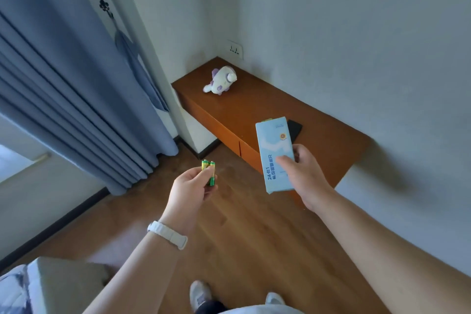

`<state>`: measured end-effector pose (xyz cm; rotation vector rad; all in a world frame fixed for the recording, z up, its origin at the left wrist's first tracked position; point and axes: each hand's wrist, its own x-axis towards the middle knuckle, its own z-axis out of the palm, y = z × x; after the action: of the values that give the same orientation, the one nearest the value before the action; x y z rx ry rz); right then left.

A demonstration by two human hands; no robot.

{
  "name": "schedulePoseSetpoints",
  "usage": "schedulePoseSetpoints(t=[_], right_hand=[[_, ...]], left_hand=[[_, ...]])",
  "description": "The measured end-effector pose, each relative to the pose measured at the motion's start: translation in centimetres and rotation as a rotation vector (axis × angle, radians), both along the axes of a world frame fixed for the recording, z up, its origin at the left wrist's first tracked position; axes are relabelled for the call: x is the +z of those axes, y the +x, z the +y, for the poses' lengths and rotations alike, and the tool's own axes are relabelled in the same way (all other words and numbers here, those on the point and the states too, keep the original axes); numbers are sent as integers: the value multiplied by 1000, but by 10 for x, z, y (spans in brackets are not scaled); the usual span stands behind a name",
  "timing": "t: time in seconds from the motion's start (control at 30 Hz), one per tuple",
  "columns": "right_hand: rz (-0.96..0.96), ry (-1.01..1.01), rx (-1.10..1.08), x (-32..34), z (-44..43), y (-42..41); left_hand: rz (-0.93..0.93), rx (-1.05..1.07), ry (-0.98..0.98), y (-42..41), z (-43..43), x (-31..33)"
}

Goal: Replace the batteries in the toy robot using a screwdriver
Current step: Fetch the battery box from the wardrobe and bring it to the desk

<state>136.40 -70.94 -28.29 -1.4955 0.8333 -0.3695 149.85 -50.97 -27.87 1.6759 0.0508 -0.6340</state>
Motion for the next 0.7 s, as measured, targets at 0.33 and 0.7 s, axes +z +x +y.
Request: schedulePoseSetpoints(t=[0.33, 0.7], right_hand=[[112, 5, -286, -18, -17, 125], [249, -30, -621, -35, -27, 164]], left_hand=[[38, -297, 71, 171, -69, -34], [118, -693, 128, 269, -147, -57]])
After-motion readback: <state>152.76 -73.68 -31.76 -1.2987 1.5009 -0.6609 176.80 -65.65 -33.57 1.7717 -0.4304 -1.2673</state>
